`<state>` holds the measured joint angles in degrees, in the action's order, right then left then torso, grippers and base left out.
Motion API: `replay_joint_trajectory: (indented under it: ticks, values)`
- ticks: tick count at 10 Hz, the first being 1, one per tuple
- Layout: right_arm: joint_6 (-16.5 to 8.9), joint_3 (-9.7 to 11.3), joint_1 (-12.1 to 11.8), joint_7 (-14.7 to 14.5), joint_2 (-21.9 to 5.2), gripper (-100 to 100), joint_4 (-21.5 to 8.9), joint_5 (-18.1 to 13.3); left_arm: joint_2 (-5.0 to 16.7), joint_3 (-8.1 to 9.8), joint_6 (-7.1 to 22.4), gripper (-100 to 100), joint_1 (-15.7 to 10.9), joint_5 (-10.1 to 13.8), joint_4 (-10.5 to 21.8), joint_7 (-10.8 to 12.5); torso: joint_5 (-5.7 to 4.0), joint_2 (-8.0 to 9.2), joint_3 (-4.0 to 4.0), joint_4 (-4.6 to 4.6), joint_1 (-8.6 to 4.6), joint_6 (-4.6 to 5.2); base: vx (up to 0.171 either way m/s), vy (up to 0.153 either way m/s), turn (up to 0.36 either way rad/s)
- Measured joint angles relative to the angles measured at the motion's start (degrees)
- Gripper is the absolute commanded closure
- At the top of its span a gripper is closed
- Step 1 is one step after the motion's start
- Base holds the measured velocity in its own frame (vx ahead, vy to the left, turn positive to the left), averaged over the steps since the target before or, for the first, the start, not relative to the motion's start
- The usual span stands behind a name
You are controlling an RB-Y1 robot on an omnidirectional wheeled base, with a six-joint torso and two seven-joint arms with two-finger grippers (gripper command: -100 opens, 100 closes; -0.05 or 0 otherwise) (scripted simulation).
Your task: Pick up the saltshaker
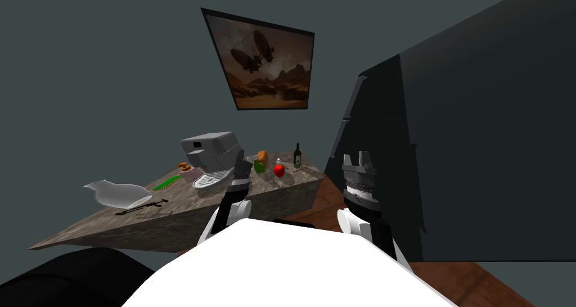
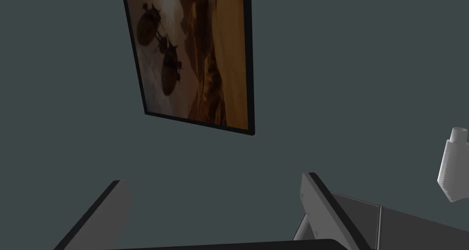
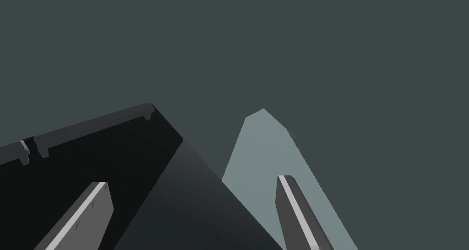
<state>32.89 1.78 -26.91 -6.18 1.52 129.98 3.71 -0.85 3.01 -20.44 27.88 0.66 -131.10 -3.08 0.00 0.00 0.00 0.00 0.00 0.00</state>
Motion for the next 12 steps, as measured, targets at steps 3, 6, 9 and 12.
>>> replay_joint_trajectory:
  ticks: [3, 6, 9, 12]
  values:
    - [0.00, 0.00, 0.01, 0.00, 0.00, 0, 0.00, 0.00, 3.73, 0.35, -0.35, -100, -0.27, 0.48, 1.12, -0.07, -0.02, 0.13, 0.08, 0.03, -0.09, 0.01, -0.037, -0.026, -0.039]
    - [0.00, 0.00, 0.01, 0.00, 0.00, 0, 0.00, 0.00, 8.37, 1.05, -0.95, -100, -0.42, 1.34, 3.31, -0.19, -0.02, 0.20, 0.11, 0.04, -0.07, 0.01, -0.050, -0.025, -0.075]
    - [0.00, 0.00, 0.01, 0.00, 0.00, 0, 0.00, 0.00, 13.48, 2.35, -1.19, -100, -0.71, 2.54, 6.43, -0.31, -0.02, 0.15, 0.09, 0.03, -0.08, 0.01, -0.039, -0.031, -0.110]
    - [0.00, 0.00, 0.01, 0.00, 0.00, 0, 0.00, 0.00, 18.47, 3.71, -0.29, -100, -0.50, 3.66, 9.29, -0.63, -0.03, 0.13, 0.08, 0.03, -0.12, 0.01, -0.030, -0.040, -0.134]
